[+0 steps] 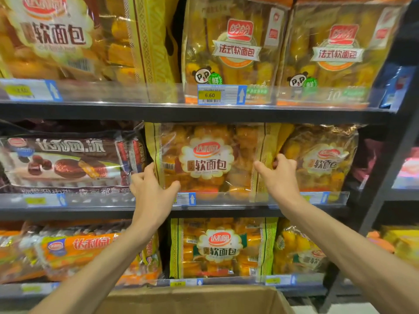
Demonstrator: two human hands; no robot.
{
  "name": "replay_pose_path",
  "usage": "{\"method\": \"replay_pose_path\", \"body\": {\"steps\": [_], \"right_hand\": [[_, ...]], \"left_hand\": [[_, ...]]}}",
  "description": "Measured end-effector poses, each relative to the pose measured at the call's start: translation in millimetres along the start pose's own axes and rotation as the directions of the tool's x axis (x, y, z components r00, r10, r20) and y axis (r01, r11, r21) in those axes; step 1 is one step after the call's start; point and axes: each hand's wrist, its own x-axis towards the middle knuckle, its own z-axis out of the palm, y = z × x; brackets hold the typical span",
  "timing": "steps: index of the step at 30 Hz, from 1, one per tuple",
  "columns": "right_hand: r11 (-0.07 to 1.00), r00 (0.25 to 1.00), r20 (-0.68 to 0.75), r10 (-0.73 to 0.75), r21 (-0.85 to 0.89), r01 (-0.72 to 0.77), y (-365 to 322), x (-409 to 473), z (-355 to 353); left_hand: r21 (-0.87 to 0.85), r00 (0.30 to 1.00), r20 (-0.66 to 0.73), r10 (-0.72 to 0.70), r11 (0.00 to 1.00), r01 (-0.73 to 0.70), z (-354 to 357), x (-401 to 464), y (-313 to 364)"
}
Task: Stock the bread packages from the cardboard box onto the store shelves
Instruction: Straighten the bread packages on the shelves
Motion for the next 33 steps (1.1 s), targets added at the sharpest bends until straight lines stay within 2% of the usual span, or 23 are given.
{"method": "replay_pose_path", "body": {"steps": [4, 7, 11, 15, 26, 28, 30, 33], "right_hand": [[0.984, 0.995, -0.04, -0.094, -0.157, 0.087, 20.8, -9.0, -7.8], [0.988, 0.989, -0.03, -0.146, -0.062, 0.144, 20.1, -13.2, -3.4], [0.992, 0.992, -0.008, -0.127, -0.021, 0.127, 12.9, -12.4, -0.9], [0.993, 0.994, -0.022, -0.106, 0.043, 0.107, 17.5, -16.2, -6.0], [0.986, 0.981, -0.102, -0.163, 0.004, 0.164, 25.5, -24.1, -15.2], [0.986, 0.981, -0.101, -0.168, 0.0, 0.169, 26.1, -28.7, -20.8], [0.985, 0.979, -0.112, -0.168, 0.009, 0.17, 29.3, -34.0, -32.7], [0.979, 0.966, -0.159, -0.205, -0.036, 0.202, 42.6, -33.9, -57.1]], "left_hand": [[-0.012, 0.998, -0.011, 0.063, 0.998, -0.063, 5.6, -6.6, 0.7], [-0.017, 0.995, -0.028, 0.093, 0.995, -0.094, 4.1, -8.7, -0.2], [0.075, 0.987, -0.037, 0.156, 0.985, -0.153, -1.7, -12.6, -7.4], [0.089, 0.986, -0.01, 0.168, 0.982, -0.167, 1.2, -15.5, -4.5], [0.056, 0.989, -0.077, 0.123, 0.991, -0.119, -18.6, -29.2, -1.3], [0.044, 0.972, -0.14, 0.189, 0.982, -0.184, -24.9, -44.5, 5.5], [0.041, 0.945, -0.127, 0.301, 0.954, -0.298, -23.1, -63.9, 19.6], [0.005, 0.895, 0.063, 0.441, 0.897, -0.442, -1.2, -91.7, 52.0]]}}
